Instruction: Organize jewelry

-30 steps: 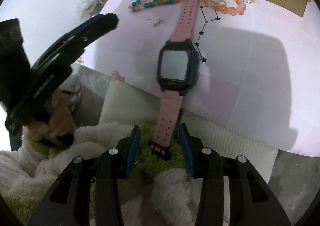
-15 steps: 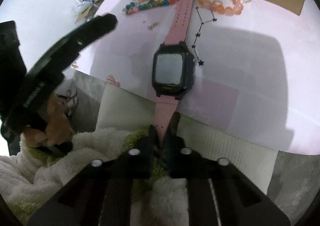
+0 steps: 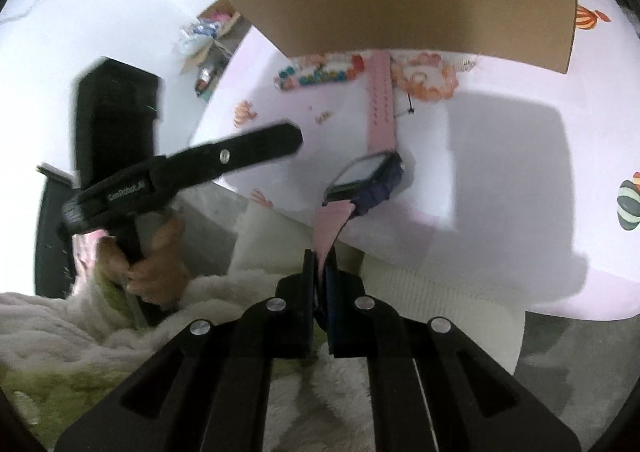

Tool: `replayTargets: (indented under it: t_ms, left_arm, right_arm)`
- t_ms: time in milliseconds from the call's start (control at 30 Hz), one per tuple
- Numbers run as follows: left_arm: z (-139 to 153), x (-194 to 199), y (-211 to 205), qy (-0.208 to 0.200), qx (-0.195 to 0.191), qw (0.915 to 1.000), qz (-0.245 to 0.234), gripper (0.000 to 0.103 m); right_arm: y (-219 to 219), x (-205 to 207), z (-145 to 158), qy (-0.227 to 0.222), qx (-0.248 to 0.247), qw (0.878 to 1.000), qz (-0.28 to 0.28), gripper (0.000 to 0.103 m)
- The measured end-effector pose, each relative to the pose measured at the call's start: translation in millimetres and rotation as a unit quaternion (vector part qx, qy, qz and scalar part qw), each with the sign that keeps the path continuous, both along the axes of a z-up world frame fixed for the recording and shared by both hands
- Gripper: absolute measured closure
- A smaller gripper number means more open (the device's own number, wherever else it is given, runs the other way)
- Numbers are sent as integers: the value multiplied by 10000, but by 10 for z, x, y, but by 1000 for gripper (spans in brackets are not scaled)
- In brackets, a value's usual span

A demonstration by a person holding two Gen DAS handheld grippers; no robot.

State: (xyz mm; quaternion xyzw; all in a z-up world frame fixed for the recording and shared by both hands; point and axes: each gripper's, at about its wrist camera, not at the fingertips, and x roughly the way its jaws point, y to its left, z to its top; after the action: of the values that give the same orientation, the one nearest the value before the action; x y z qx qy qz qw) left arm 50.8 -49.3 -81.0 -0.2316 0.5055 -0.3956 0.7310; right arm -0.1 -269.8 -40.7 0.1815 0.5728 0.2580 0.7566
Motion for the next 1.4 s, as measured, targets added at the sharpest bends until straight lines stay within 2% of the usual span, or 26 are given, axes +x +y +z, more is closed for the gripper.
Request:
replayTargets:
  t_ms: [67, 133, 200, 333, 467, 633, 700, 800, 933, 967, 1033, 1133, 1200, 1233, 1267, 1333, 1400]
  left_arm:
    - [-70, 42, -3, 451, -513, 9976, -125, 48]
    - [-140, 69, -27, 883, -1013, 9906, -257, 45]
    - [-189, 91, -43, 1154, -1344, 9838, -287, 43]
    - [-282, 111, -124, 1572, -1741, 9713, -403, 39]
    - [-354, 82, -226, 2077, -2049, 9551, -527, 38]
    - [-414, 117, -328, 2455, -2706, 9294, -525, 38]
    - [-401, 133, -341, 2443, -2769, 9283, -441, 40]
    - [-338, 177, -338, 2315, -2696, 9343, -278, 51]
    - [-315, 188, -273, 2059, -2506, 9459, -62, 81]
    - [-284, 185, -246, 1942, -2406, 9510, -7, 89]
    - [-218, 189, -210, 1725, -2211, 9599, 79, 93]
    - [-7, 172, -134, 1057, -1715, 9792, 250, 98]
    - [187, 124, -169, 416, -1083, 9926, 354, 99]
    - [314, 76, -199, 8, -697, 9967, 425, 100]
    - [413, 40, -219, -272, -442, 9976, 462, 101]
    - [639, -64, -285, -928, 104, 9941, 548, 101]
    - [919, -166, -337, -1560, 457, 9847, 628, 101]
  right_arm:
    - [-26, 12, 49, -41, 199, 9998, -33, 98]
    - [-47, 43, 123, -139, 493, 9987, -43, 98]
    - [-42, 59, 203, -288, 592, 9978, -2, 98]
    - [18, 52, 311, -604, 650, 9959, 149, 98]
    - [55, 38, 396, -809, 650, 9942, 298, 98]
    - [128, -78, 555, -1032, 796, 9892, 678, 98]
    - [191, -137, 628, -1153, 867, 9857, 867, 98]
    - [256, -217, 721, -1328, 825, 9820, 1061, 98]
    - [246, -327, 825, -1471, 697, 9807, 1088, 98]
    - [228, -343, 829, -1469, 691, 9810, 1058, 98]
    - [167, -371, 828, -1439, 658, 9829, 939, 98]
    - [75, -365, 748, -1317, 556, 9868, 761, 98]
    - [14, -329, 619, -1120, 433, 9911, 575, 98]
    - [-28, -296, 537, -944, 390, 9938, 438, 98]
    - [-53, -274, 490, -822, 374, 9953, 342, 98]
    - [-105, -217, 432, -695, 271, 9970, 186, 98]
    - [-133, -162, 492, -780, 179, 9967, 145, 98]
